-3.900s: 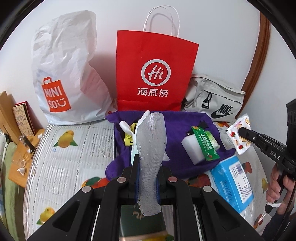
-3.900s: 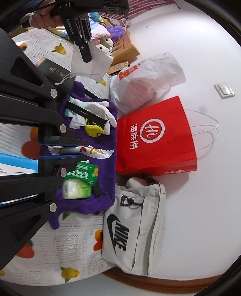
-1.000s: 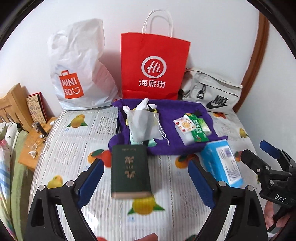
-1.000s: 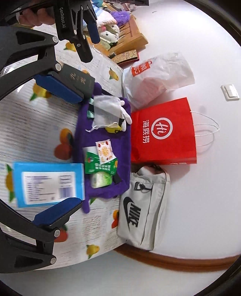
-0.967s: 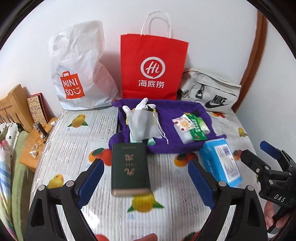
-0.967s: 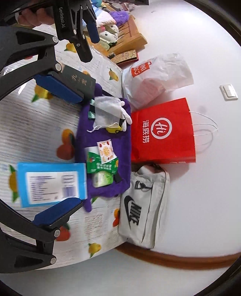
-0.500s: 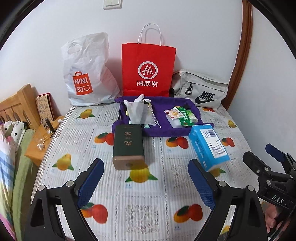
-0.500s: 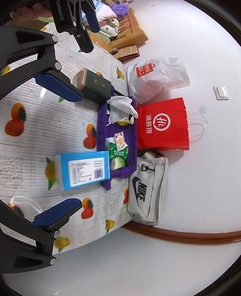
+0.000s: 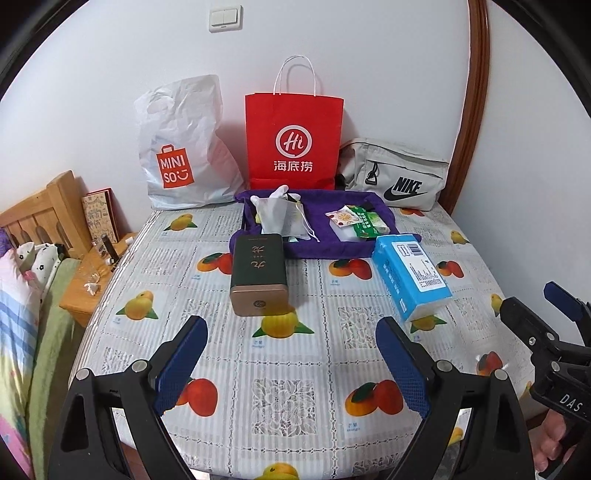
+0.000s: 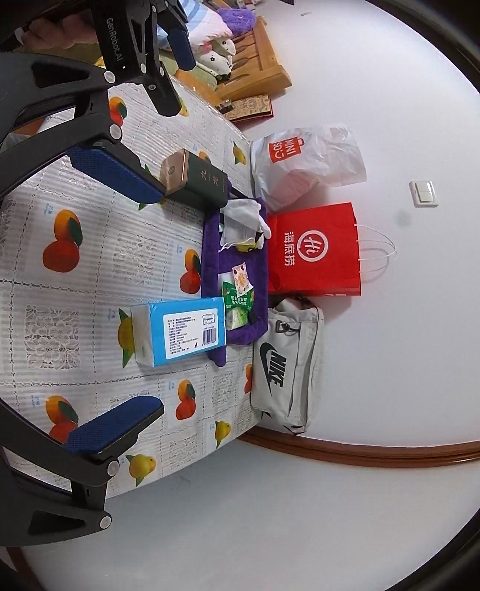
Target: Organize soft objects
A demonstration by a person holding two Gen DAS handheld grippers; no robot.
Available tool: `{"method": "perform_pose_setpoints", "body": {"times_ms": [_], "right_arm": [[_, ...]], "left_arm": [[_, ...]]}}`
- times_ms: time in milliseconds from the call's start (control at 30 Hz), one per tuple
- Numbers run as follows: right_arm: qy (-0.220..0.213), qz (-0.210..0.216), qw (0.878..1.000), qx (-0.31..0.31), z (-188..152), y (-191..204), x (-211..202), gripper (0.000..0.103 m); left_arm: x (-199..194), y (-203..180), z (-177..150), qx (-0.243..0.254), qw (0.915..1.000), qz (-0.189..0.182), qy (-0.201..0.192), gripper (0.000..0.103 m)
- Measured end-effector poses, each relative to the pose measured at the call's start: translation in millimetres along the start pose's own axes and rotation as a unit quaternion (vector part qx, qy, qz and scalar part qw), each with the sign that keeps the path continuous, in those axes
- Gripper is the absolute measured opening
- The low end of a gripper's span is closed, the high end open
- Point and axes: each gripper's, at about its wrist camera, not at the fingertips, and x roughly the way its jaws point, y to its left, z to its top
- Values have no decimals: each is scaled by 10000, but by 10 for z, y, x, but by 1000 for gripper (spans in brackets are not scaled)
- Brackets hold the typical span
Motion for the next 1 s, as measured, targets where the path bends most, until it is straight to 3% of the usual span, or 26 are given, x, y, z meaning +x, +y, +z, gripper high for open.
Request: {"method": "perform_pose_setpoints", "body": {"times_ms": [1000], "right_arm": [[-38, -14, 10000, 85, -69, 10, -80, 103]], "left_arm": [[-73, 35, -47, -23, 10000, 34, -27, 93]]}}
